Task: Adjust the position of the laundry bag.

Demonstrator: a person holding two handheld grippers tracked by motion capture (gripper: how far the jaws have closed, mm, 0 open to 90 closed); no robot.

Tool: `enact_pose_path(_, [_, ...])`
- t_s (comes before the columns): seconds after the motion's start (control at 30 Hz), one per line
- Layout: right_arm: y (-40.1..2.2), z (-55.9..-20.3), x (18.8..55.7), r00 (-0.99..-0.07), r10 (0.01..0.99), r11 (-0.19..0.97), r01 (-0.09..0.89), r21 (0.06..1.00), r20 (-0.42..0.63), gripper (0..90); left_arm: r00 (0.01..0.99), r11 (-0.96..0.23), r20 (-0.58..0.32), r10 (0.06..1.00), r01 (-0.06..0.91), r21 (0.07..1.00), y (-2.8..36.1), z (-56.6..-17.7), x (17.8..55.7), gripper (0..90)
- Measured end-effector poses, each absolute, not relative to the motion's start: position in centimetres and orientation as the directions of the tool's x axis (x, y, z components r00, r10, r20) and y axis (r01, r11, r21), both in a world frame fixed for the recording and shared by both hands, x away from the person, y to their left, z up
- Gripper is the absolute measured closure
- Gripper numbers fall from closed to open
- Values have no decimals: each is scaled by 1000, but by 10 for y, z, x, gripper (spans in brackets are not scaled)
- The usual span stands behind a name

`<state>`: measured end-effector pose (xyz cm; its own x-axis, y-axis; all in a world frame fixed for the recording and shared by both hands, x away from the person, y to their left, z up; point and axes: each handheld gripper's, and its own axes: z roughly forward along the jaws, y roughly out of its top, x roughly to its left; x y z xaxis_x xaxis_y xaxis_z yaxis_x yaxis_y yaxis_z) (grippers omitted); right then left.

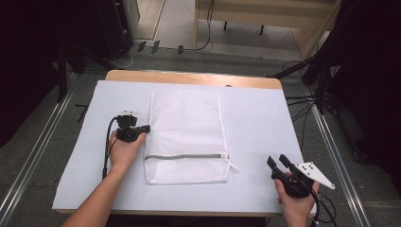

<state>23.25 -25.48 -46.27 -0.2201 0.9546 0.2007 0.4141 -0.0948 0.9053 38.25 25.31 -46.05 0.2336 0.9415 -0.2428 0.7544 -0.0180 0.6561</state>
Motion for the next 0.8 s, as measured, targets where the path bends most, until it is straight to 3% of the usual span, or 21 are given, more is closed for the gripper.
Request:
enact_pose_path(0.27, [-247,-461,230,-228,955,-83,410,908,190,500,226,-26,-212,951,740,672,256,-460,387,892])
enact_pose_path(0.33, [-245,-461,230,-242,952,-75,405,911,187,504,233,-22,-212,949,718,695,257,-458,384,757])
enact_pose_path(0.37, [-244,-461,230,-248,951,-71,406,911,185,503,247,-30,-209,946,710,703,258,-456,382,613])
enact_pose_path(0.4, [-243,-461,231,-255,951,-61,404,913,176,500,256,-37,-206,944,706,707,258,-455,380,613])
enact_pose_path(0.47, [-240,-461,232,-255,950,-63,407,911,180,495,275,-52,-186,943,677,735,258,-451,373,488])
enact_pose_path(0.57, [-234,-460,233,-269,942,-72,421,904,200,487,297,-28,-210,932,634,773,258,-443,358,416])
enact_pose_path(0.8, [-216,-455,232,-302,921,-83,462,883,245,490,337,-34,-212,917,598,801,255,-435,315,406])
